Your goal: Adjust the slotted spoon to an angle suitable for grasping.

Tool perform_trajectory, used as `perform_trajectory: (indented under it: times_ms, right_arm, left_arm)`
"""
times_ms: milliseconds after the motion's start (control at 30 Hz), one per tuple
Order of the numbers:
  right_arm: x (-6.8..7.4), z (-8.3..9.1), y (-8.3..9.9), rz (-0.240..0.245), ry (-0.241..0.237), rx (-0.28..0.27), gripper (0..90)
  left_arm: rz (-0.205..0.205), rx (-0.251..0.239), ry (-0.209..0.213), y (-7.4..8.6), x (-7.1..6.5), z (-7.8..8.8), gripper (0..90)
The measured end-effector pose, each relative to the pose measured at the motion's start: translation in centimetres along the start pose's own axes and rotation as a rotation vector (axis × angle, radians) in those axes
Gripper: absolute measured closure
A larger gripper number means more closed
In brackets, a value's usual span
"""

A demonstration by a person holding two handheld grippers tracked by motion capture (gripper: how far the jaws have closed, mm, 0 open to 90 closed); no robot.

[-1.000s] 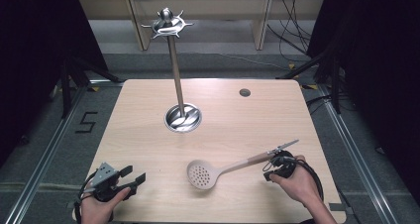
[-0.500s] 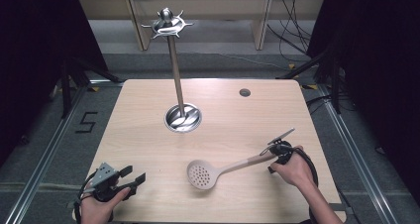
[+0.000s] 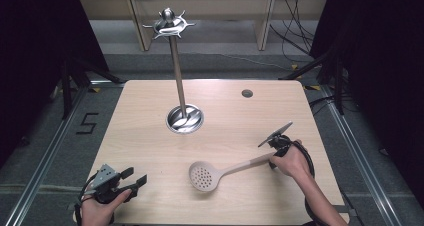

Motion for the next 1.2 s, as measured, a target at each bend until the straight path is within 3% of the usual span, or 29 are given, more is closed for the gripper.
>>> perform_trajectory:
  times_ms: [67,100,267,367,500,533,633,667,833,900,933,1033,1067,1100,1200]
  right_arm:
    - [0.0,-0.1,-0.3,-0.011,0.015,0.003,90.0]
    - [-0.1,-0.3,-0.5,-0.003,0.016,-0.029,90.0]
    - [-0.2,-0.4,-1.1,-0.007,0.019,-0.007,90.0]
    - [-0.3,-0.6,-1.5,0.012,0.005,-0.029,90.0]
    - [-0.3,-0.8,-2.1,-0.016,0.012,-0.032,90.0]
    - [-0.3,-1.0,-2.2,-0.026,0.032,-0.051,90.0]
    - [-0.4,-1.1,-2.6,-0.039,0.040,-0.037,90.0]
    - [0.0,-0.8,-2.6,-0.105,0.051,0.013,90.0]
    - [0.0,-0.9,-3.0,-0.109,0.064,0.000,90.0]
    - [-0.1,-1.1,-3.3,-0.087,0.054,-0.030,90.0]
    - [0.0,-1.0,-3.4,-0.115,0.064,-0.009,90.0]
    - [0.0,-1.1,-3.6,-0.112,0.057,-0.025,90.0]
    - [0.3,-1.0,-3.7,-0.135,0.058,-0.022,90.0]
    - [0.1,-1.1,-3.8,-0.116,0.058,-0.030,90.0]
    - [0.2,-1.2,-4.2,-0.142,0.056,-0.036,90.0]
  left_arm:
    - [-0.009,0.001,0.001,0.0,0.0,0.0,35.4]
    - [-0.010,0.001,0.001,0.0,0.0,0.0,35.4]
    - [-0.009,0.002,0.003,0.0,0.0,0.0,35.4]
    - [-0.009,0.002,0.003,0.0,0.0,0.0,35.4]
    - [-0.009,0.002,0.003,0.0,0.0,0.0,35.4]
    - [-0.010,0.003,0.005,0.0,0.0,0.0,35.4]
    - [-0.010,0.002,0.003,0.0,0.0,0.0,35.4]
    - [-0.010,0.002,0.002,0.0,0.0,0.0,35.4]
    - [-0.008,0.000,0.004,0.0,0.0,0.0,35.4]
    - [-0.010,0.002,0.003,0.0,0.0,0.0,35.4]
    - [-0.009,-0.001,0.006,0.0,0.0,0.0,35.4]
    - [-0.010,0.002,0.002,0.0,0.0,0.0,35.4]
    - [-0.010,0.002,0.003,0.0,0.0,0.0,35.4]
    - [-0.010,0.002,0.005,0.0,0.0,0.0,35.4]
    - [-0.010,0.002,0.005,0.0,0.0,0.0,35.4]
Point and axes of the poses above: each handheld gripper's, and its own axes: z roughly backward along the jaws, y roughly out of its underside, x roughly to its left, the point moved 4 cm from there along -z, roughly forward along the jaws, and after that the axes turned 11 degrees about -x, right-handed, at the moved point
